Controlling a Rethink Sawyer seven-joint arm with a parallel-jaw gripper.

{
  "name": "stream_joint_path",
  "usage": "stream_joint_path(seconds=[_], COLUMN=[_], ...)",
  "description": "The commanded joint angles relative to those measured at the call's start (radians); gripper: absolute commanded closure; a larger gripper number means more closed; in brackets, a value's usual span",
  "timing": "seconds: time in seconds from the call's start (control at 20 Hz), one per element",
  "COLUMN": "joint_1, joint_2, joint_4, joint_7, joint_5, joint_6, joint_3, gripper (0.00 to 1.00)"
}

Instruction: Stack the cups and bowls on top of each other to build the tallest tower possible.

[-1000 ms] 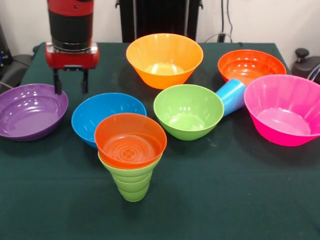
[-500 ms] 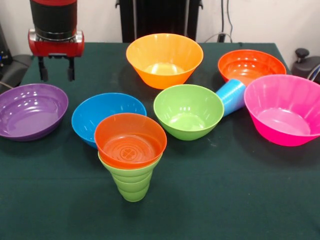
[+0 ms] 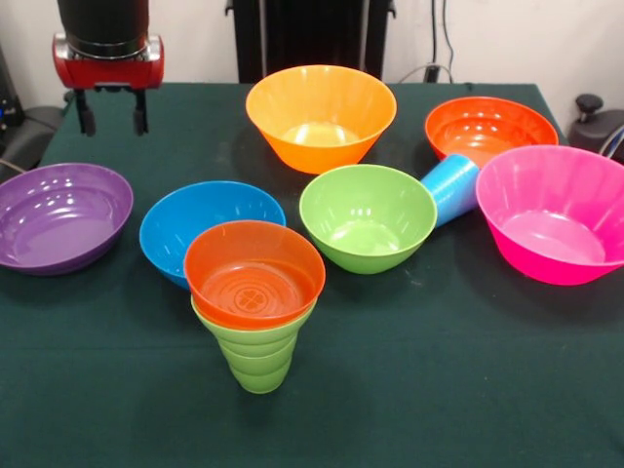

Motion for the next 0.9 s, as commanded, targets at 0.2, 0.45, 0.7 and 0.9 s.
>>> stream_joint_path(seconds=[0.2,0.45,0.7,0.9], joint_1=[0.044,0.028,0.009,-0.039], joint_2=[-0.001,-0.012,-0.009,0.038], joint_4=[-0.078,-0.042,-0.029,-0.046], joint_7=[0.077,0.097,0.114,0.145], joint_5=[0.055,0.077,0.093,0.105], joint_6=[0.058,-0.001,-0.042,-0.076], joint_3=[0.106,0.105,0.093,0.058], gripper=[0.00,0.00,0.00,0.00])
